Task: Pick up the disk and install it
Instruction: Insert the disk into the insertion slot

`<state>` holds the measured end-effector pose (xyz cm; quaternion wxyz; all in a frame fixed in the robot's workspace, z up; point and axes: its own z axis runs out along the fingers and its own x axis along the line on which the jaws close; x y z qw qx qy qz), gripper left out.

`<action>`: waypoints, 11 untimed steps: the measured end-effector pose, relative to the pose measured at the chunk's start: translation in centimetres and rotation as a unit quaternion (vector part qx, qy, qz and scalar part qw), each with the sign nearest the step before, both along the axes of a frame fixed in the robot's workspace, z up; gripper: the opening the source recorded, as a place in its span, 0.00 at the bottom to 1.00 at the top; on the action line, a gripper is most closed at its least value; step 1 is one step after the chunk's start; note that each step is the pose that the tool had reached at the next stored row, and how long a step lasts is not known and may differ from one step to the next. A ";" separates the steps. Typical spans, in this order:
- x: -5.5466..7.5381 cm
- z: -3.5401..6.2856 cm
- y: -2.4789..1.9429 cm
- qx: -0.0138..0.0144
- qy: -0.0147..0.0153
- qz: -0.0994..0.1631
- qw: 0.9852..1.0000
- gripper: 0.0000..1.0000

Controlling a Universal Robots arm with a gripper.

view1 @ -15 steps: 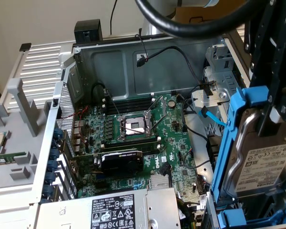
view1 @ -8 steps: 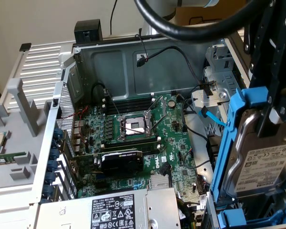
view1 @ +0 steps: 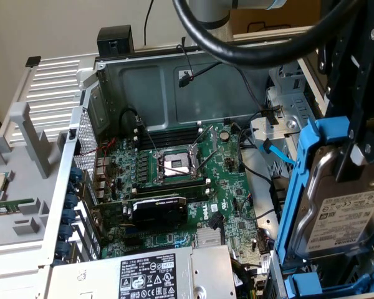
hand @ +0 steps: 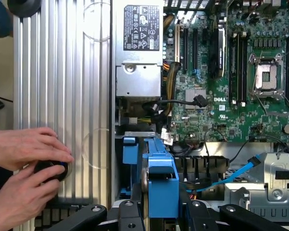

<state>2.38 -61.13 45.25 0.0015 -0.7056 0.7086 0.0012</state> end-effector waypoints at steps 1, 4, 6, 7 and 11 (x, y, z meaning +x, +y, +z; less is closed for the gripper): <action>0.0 -0.03 -0.04 0.000 0.000 0.000 1.000 0.37; 0.0 -0.06 -0.09 0.002 0.000 0.000 1.000 0.37; 0.0 -0.06 -0.13 0.002 0.000 0.000 1.000 0.37; 0.0 -0.06 -0.17 0.002 0.000 0.000 1.000 0.37; 0.0 -0.06 -0.25 0.002 0.000 0.000 1.000 0.37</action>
